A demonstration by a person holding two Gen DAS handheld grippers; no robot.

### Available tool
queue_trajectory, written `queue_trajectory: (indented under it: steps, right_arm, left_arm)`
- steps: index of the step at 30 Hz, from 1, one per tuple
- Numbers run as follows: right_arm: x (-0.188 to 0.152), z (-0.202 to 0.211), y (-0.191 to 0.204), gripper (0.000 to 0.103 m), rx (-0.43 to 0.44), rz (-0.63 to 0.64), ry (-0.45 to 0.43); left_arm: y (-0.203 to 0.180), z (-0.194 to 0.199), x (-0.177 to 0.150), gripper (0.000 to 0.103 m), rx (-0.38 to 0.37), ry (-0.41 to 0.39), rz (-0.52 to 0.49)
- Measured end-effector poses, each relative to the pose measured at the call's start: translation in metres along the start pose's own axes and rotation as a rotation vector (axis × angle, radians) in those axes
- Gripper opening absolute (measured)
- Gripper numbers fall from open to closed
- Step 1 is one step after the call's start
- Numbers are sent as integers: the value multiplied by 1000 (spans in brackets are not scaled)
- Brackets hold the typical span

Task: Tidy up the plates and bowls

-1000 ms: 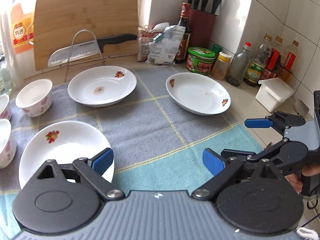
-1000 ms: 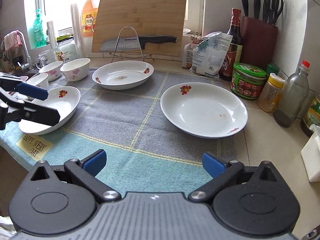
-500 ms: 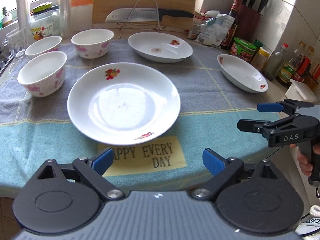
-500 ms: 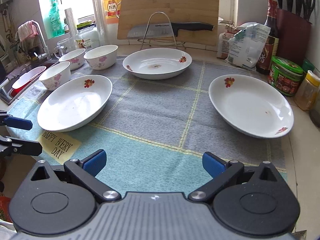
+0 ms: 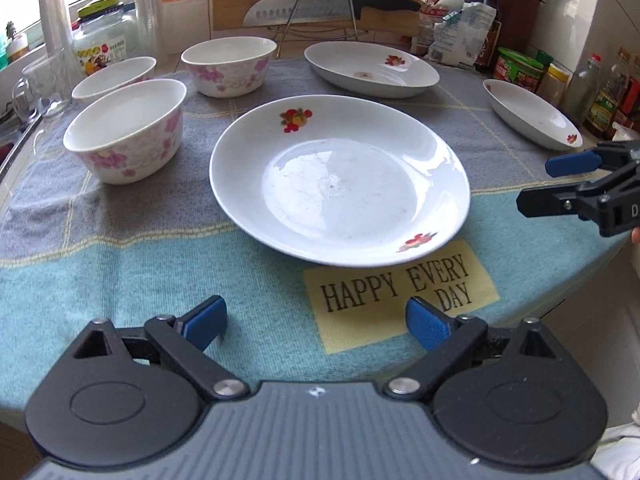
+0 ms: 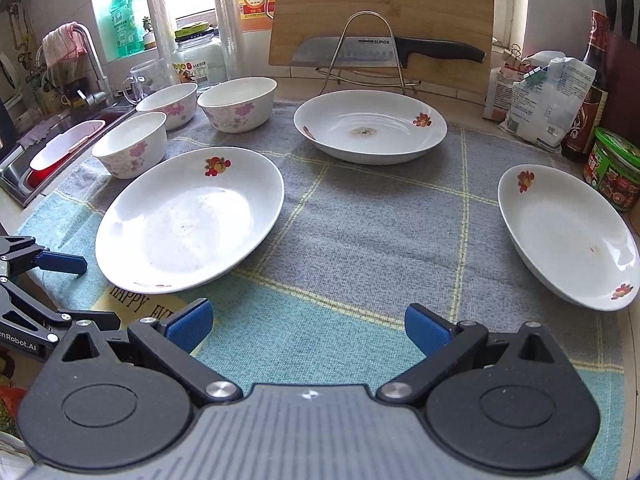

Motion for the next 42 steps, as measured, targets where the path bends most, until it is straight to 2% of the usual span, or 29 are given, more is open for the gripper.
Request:
queue_trajectory:
  steps: [4, 6, 16, 24, 31, 42]
  right_arm:
    - [8, -5, 6, 103, -4, -20, 4]
    - [12, -7, 9, 103, -4, -35, 3]
    - [25, -17, 21, 103, -16, -121, 27]
    - [43, -23, 38, 103, -22, -61, 45]
    - [65, -46, 44, 103, 62, 11, 64]
    - [89, -82, 49, 103, 201, 135, 122]
  left_arm:
    - [5, -8, 6, 98, 9, -21, -84]
    - [8, -11, 9, 102, -8, -32, -106]
    - [12, -22, 24, 103, -101, -97, -234]
    - [14, -24, 26, 103, -142, -129, -276]
    - [16, -23, 22, 103, -164, -185, -290]
    - [15, -24, 25, 103, -163, -167, -301]
Point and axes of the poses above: each gripper's, at about its wrist camera, not at the fingertips, and z roughly against the way its jaws point, y to its left, x to its top, the point moved 7 cm from there along -z, roughly the way its jaws point, and after that the axes turned 7 degrees about y, right-handed, at the moved point
